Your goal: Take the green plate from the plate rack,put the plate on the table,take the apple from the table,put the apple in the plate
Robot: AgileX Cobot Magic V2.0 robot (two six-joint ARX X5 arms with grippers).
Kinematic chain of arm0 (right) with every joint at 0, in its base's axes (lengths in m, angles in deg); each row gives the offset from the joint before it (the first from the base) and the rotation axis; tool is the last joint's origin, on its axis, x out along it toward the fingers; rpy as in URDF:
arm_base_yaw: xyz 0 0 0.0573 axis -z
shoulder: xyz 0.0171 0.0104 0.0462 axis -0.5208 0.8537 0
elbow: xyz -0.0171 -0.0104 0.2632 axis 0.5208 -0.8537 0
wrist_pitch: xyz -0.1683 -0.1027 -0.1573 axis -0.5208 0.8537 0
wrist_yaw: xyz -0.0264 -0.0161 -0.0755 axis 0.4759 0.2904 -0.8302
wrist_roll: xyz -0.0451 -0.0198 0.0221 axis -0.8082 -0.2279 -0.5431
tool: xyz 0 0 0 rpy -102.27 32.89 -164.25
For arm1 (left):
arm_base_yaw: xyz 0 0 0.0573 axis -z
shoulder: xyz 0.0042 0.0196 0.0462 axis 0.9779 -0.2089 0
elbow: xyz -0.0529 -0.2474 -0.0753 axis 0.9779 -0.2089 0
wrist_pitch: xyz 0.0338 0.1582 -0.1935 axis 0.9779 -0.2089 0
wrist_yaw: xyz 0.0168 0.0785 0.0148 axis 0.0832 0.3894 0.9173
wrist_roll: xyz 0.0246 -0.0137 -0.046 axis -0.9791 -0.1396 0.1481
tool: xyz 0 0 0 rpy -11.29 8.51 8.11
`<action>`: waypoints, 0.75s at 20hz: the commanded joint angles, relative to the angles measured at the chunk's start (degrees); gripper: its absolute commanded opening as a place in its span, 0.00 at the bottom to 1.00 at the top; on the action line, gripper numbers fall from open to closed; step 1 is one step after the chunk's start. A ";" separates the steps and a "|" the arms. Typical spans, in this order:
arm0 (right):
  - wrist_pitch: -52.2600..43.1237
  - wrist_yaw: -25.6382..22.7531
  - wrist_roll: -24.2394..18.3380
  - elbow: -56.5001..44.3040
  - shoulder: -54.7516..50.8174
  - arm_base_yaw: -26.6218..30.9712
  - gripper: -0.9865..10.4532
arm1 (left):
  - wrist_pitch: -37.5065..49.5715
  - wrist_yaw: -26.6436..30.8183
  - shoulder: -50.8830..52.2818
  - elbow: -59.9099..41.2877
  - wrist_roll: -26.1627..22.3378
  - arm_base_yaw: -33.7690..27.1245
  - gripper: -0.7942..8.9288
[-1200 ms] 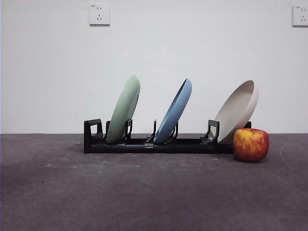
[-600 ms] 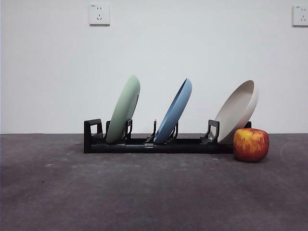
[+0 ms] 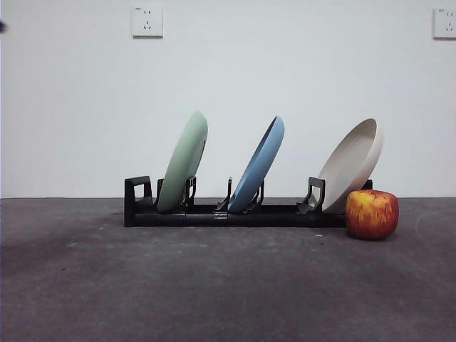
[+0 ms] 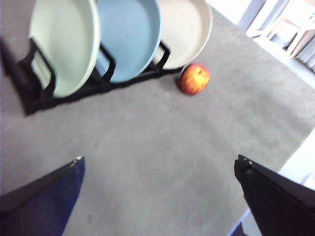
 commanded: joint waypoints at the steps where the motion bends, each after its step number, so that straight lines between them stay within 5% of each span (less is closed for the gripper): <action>1: -0.15 0.09 0.37 0.24 -0.02 -0.09 0.69 | 7.43 2.64 -6.10 1.64 4.76 3.67 0.72; 5: -0.15 0.07 0.39 0.24 -0.02 -0.09 0.69 | 10.84 9.16 -21.29 11.47 4.22 8.90 0.72; 15: -0.13 0.07 0.42 0.24 -0.02 -0.09 0.69 | 12.59 13.97 -55.01 40.68 4.24 12.07 0.71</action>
